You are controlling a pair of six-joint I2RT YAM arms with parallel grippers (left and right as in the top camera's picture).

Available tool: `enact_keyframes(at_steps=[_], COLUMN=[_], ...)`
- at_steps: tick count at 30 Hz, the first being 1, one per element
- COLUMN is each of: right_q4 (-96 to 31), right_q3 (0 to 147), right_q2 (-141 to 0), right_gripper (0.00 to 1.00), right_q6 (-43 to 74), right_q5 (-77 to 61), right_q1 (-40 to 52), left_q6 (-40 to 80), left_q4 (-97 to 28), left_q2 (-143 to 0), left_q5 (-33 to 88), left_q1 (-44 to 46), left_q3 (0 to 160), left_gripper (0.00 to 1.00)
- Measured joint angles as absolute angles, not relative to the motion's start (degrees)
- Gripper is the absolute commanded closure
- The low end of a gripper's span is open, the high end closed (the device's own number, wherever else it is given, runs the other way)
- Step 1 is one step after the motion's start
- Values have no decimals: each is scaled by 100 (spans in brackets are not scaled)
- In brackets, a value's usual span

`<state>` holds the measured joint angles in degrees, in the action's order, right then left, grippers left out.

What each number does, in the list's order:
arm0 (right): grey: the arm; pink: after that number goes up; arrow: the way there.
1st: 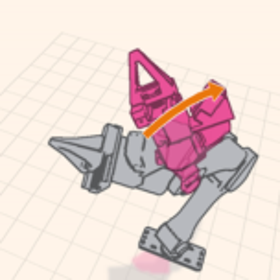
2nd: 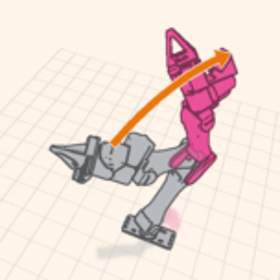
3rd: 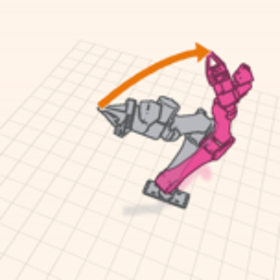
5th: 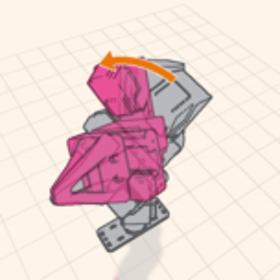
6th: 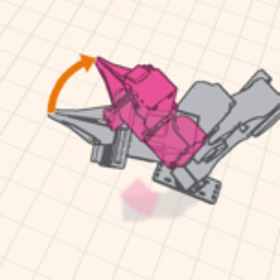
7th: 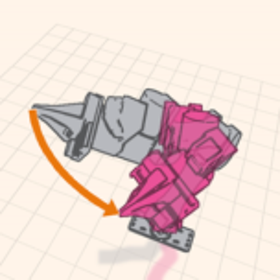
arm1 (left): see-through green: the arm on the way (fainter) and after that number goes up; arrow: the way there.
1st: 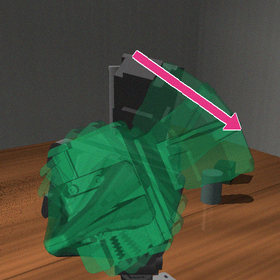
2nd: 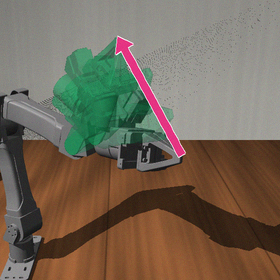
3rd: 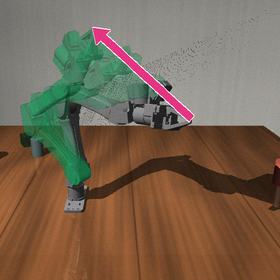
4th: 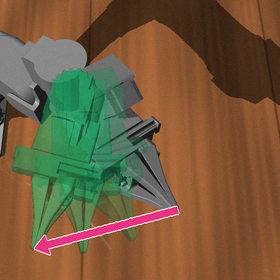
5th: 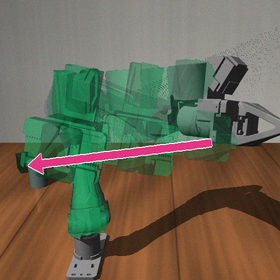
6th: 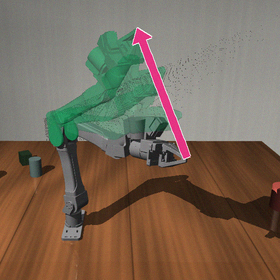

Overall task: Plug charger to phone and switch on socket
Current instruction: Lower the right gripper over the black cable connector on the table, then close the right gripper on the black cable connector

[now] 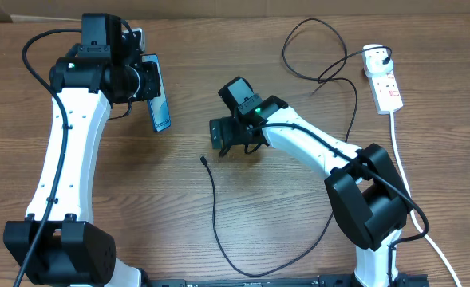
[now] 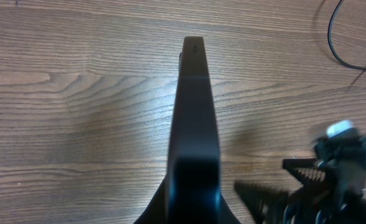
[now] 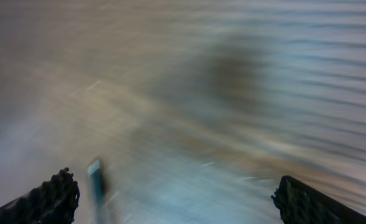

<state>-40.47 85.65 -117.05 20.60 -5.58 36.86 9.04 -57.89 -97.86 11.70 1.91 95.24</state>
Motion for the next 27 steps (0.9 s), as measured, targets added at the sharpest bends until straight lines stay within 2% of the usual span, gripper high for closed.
enact_keyframes(at_steps=[4,9,12,15,17,27], right_q4=[-4097,-4141,-4073,-3992,-3970,-4294], right_q3=[8565,8565,8565,8565,8565,8593], right_q2=[-11705,-11708,-11778,-12011,-12206,-12243], right_gripper=[15,16,22,41,47,41], right_q6=[1339,786,622,519,471,425], right_q5=[-1297,-1699,-1778,-1824,-1831,-1944], right_q1=[3723,3752,3754,3754,3754,3758], left_q6=[1015,1114,1164,1173,1188,1188], left_q4=[-5784,-5787,-5789,-5793,-5793,-5826], left_q2=[-9786,-9786,-9786,-9786,-9786,-9786], left_q5=[1168,1164,1162,1149,1151,1149], left_q1=[191,191,189,189,191,191], left_q3=[9524,9524,9524,9524,9524,9524], left_gripper=[96,96,96,96,96,96])
